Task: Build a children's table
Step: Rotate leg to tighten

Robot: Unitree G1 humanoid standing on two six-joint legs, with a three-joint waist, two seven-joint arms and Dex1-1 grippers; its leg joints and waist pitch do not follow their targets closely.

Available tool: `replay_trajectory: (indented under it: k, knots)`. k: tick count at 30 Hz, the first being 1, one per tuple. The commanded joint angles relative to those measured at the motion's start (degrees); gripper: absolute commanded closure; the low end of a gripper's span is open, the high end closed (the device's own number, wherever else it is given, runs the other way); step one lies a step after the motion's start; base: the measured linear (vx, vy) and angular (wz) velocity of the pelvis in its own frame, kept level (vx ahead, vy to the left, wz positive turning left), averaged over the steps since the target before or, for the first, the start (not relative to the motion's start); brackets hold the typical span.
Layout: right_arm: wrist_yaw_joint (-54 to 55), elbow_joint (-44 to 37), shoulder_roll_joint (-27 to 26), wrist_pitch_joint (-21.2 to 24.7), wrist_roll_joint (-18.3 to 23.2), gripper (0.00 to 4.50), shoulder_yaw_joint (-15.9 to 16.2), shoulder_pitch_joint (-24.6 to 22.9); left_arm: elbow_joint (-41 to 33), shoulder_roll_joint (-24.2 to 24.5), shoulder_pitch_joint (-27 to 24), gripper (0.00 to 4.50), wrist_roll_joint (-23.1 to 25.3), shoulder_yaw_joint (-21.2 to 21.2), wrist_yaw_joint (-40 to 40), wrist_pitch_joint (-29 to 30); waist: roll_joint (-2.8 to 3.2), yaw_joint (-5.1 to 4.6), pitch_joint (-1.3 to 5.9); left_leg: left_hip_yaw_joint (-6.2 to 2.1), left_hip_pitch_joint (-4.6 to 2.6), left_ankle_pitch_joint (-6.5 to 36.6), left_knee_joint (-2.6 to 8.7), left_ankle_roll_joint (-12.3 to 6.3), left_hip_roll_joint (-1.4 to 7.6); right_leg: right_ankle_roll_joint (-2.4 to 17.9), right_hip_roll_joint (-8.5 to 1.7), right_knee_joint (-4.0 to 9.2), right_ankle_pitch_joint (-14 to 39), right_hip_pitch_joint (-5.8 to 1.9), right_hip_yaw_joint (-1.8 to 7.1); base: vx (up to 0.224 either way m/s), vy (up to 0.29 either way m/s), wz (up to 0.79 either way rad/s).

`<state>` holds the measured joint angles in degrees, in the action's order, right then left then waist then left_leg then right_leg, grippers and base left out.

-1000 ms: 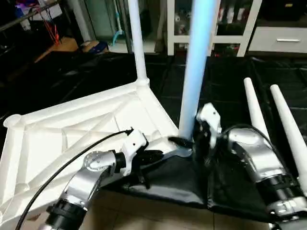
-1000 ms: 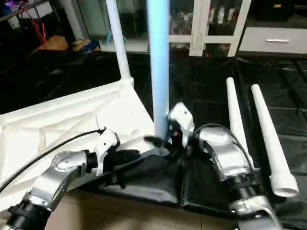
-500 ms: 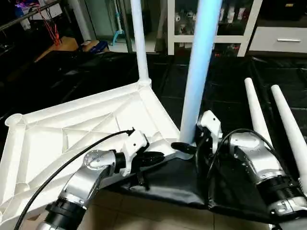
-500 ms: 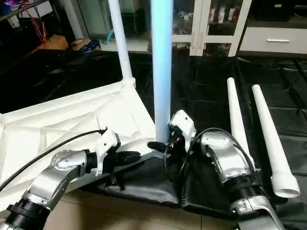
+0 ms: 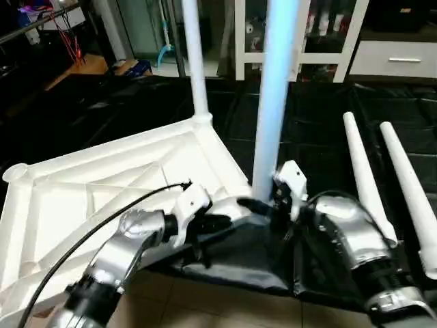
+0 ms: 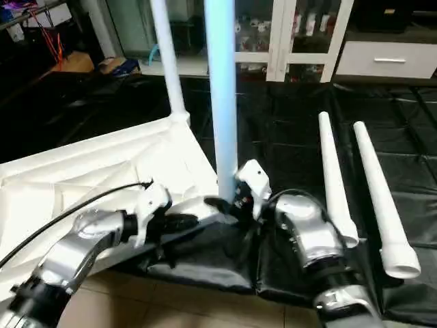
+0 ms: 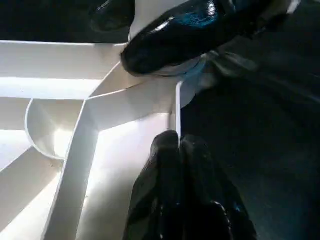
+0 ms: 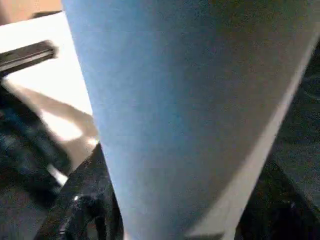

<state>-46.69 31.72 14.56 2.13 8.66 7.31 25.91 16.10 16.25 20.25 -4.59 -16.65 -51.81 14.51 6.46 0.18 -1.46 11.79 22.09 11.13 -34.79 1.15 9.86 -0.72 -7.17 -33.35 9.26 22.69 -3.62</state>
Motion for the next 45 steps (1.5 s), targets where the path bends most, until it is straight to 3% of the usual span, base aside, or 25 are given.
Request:
replay_trajectory:
  k: [1,2,3,5,6,8,9,13,15,16,17,18,19,24,25,27,30,32,34,36,37,39,42,43,45]
  knots:
    - [13.33,2.03,-4.58,3.34,-2.54,2.06,-1.87,0.81,5.15,-3.53,1.70,4.50,2.43,-0.44,7.22,2.17,-0.69,-0.51,2.51,-1.65,-1.37,21.28,5.33,-0.29,2.49,11.35,-1.02,4.13,20.86,-1.34,1.26,0.000,0.000,0.00]
    - [17.25,2.51,-6.11,4.23,-2.86,2.07,-2.63,1.19,6.41,-4.95,2.55,4.50,2.67,0.23,9.97,2.70,-0.47,-0.58,2.55,-1.76,-1.62,22.69,5.40,0.46,2.47,10.94,-1.05,4.23,22.30,-1.30,1.19,0.000,0.000,0.00]
    - [28.22,4.41,-8.81,4.07,-6.14,2.10,-3.14,2.41,10.49,-8.96,5.49,4.50,3.01,3.85,20.05,1.56,-0.21,-0.83,2.39,-1.88,-1.91,24.61,5.46,2.07,2.34,9.89,-0.95,4.54,24.64,-0.84,1.12,-0.056,0.000,0.02]
    - [32.72,5.83,-10.73,3.60,-7.00,2.13,-3.56,3.29,12.85,-10.66,7.52,4.50,2.94,5.89,24.67,0.71,-0.78,-0.78,2.52,-1.97,-2.49,27.14,5.38,2.85,2.17,8.45,-0.96,5.17,27.34,-0.70,0.94,-0.061,0.010,0.06]
    - [35.25,6.66,-11.91,3.02,-7.62,2.15,-3.61,3.97,14.32,-11.26,8.96,4.50,3.03,6.84,27.01,0.00,-0.46,-0.71,2.49,-1.98,-2.40,27.24,5.31,2.61,2.04,8.08,-1.06,5.24,27.81,-0.58,1.00,0.000,0.000,0.00]
    - [36.13,7.58,-14.12,1.72,-7.40,2.33,-3.36,4.93,16.39,-11.95,11.04,4.50,3.02,7.92,28.93,-0.75,-0.42,-1.44,2.53,-2.58,-1.16,27.24,5.72,1.70,1.91,6.65,-1.26,5.28,28.36,-1.41,0.66,0.000,0.000,0.00]
    - [35.39,7.58,-14.99,1.30,-6.95,2.41,-3.11,5.25,16.93,-12.02,11.60,4.50,3.09,7.92,28.64,-0.67,-0.27,-1.75,2.53,-2.56,-1.06,27.35,5.68,1.21,1.90,6.62,-1.22,5.41,27.24,-1.15,0.69,0.000,0.000,0.00]
    - [29.46,6.07,-16.20,-1.01,-4.72,2.51,-2.53,5.44,16.07,-11.35,11.45,4.50,2.92,6.86,24.89,-1.10,-0.52,-1.85,2.64,-2.45,-1.02,26.94,5.47,-0.26,1.92,7.72,-1.36,5.42,26.42,-1.11,0.71,0.000,0.000,0.00]
    - [26.69,4.47,-15.49,-3.01,-4.21,2.51,-2.70,5.00,15.01,-10.64,10.43,4.50,3.15,5.93,21.91,-1.60,-0.59,-1.65,2.83,-2.41,-0.66,24.35,5.49,-1.08,2.09,8.58,-1.42,5.13,23.66,-1.34,0.79,0.000,0.000,0.00]
    - [26.12,4.00,-15.12,-3.78,-4.09,2.17,-2.74,4.89,14.78,-10.36,10.05,4.50,2.95,5.51,20.72,-1.90,-0.52,-1.59,2.88,-2.35,-0.62,23.88,5.46,-1.23,2.16,8.92,-1.43,4.98,22.63,-1.34,0.82,0.000,0.000,0.00]
    - [23.38,2.52,-14.21,-3.46,-2.31,2.17,-3.35,4.56,13.10,-9.17,8.77,4.50,2.63,4.55,18.10,-1.81,-0.95,-1.67,2.95,-2.28,-0.36,22.42,5.43,-1.70,2.22,9.66,-1.36,4.76,20.19,-1.51,0.87,0.000,0.000,0.00]
    - [21.37,1.38,-13.15,-3.59,-1.29,1.81,-3.68,4.33,11.38,-7.90,7.56,4.50,2.28,3.65,15.57,-1.55,-0.72,-1.49,3.10,-2.38,-0.04,20.70,5.38,-2.90,2.31,10.35,-1.52,4.25,17.42,-2.07,0.85,0.000,0.000,0.00]
    - [21.37,1.38,-13.15,-3.59,-1.29,1.81,-3.68,4.33,11.38,-7.90,7.56,4.50,2.28,3.65,15.57,-1.55,-0.65,-1.60,3.16,-2.40,0.20,19.33,5.33,-3.44,2.37,10.75,-1.58,4.03,15.76,-2.26,0.84,0.000,0.000,0.00]
    - [11.51,-0.35,-6.89,-3.59,0.81,1.38,-3.71,4.17,3.78,-0.82,2.60,4.50,-0.96,0.68,3.04,0.12,-0.39,-1.38,3.57,-2.02,-0.14,12.00,4.54,-6.63,2.47,13.79,-1.38,3.00,7.83,-2.26,0.61,0.046,-0.009,-0.02]
    - [10.09,-0.24,-5.88,-3.81,0.72,1.32,-3.71,4.16,3.11,0.10,2.08,4.50,-1.21,0.58,2.02,0.77,-0.20,-0.84,3.80,-1.86,-0.59,8.91,4.14,-7.46,2.60,14.95,-1.18,2.43,4.28,-2.09,0.62,0.063,0.001,0.01]
    - [9.42,-0.11,-5.32,-3.98,0.57,1.18,-3.76,4.22,2.85,0.53,1.91,4.50,-1.30,0.59,1.60,1.20,-0.19,-0.43,3.80,-1.71,-0.67,6.44,3.98,-8.15,2.57,15.71,-1.04,2.09,1.76,-2.08,0.66,0.032,0.000,0.00]
    - [-2.26,-3.06,1.31,0.22,2.12,0.92,-2.85,3.97,-0.34,4.11,0.19,4.50,-3.06,1.03,-4.11,1.89,-0.82,0.36,3.82,-1.53,-0.77,4.80,3.72,-9.24,2.60,16.24,-0.98,1.87,0.70,-2.27,0.67,0.000,0.000,0.00]
    - [-6.30,-4.13,4.06,1.95,2.10,0.84,-1.65,3.87,-2.17,5.60,-0.45,4.50,-3.72,0.64,-6.02,2.63,-0.75,0.81,3.82,-1.46,-0.85,4.92,3.62,-9.52,2.75,16.02,-0.98,1.79,1.70,-2.21,0.64,0.000,0.000,0.00]
    - [-9.44,-4.97,6.25,2.77,1.78,0.84,-0.30,3.48,-3.16,6.21,-0.88,4.50,-4.11,0.40,-6.64,3.05,-0.85,1.00,3.56,-1.34,-0.84,6.38,3.75,-9.16,2.82,15.79,-0.99,2.02,3.88,-2.13,0.73,0.000,0.000,0.00]
    - [-12.64,-5.71,7.94,3.87,2.13,0.84,0.85,2.79,-4.11,6.41,-1.38,4.50,-4.60,0.03,-7.09,3.67,-0.85,1.20,3.32,-1.30,-0.97,9.03,4.02,-7.77,2.89,15.25,-1.04,2.36,7.26,-1.99,0.90,0.000,0.000,0.00]
    - [-14.55,-6.00,8.96,4.04,1.98,0.84,1.58,2.16,-4.93,6.41,-1.85,4.50,-4.82,-0.56,-7.65,4.12,-1.32,1.42,3.14,-1.23,-1.10,12.00,4.31,-6.08,2.96,14.55,-1.08,2.70,10.46,-1.89,1.09,0.000,0.000,0.00]
    - [-15.75,-6.10,9.42,4.22,1.93,0.84,1.97,1.66,-5.40,6.21,-2.15,4.50,-4.70,-1.11,-7.87,4.20,-1.26,1.46,2.96,-1.32,-1.05,13.35,4.50,-4.99,2.98,13.88,-1.21,2.94,12.82,-1.84,1.28,0.000,0.000,0.00]
    - [-16.90,-6.58,9.68,4.71,2.09,0.84,2.41,1.04,-5.49,5.54,-2.24,4.50,-4.62,-1.30,-7.64,4.36,-1.36,1.29,3.05,-1.40,-1.03,13.90,4.60,-3.89,2.84,13.44,-1.12,2.96,13.14,-1.87,1.34,0.000,0.000,0.00]
    - [-17.32,-7.02,9.93,5.27,2.34,0.84,2.67,0.76,-5.70,5.44,-2.30,4.50,-4.75,-1.47,-7.54,4.55,-1.11,1.31,3.01,-1.43,-1.00,14.08,4.62,-3.80,2.81,13.38,-1.14,2.96,13.30,-1.89,1.34,0.000,0.000,0.00]
    - [-17.69,-7.25,10.37,5.69,2.46,1.17,3.02,0.51,-5.96,5.40,-2.22,4.50,-4.86,-1.84,-7.59,4.84,-1.18,1.27,3.11,-1.41,-1.08,14.22,4.55,-3.63,2.79,13.39,-1.13,3.03,12.99,-1.92,1.34,0.000,0.000,0.00]
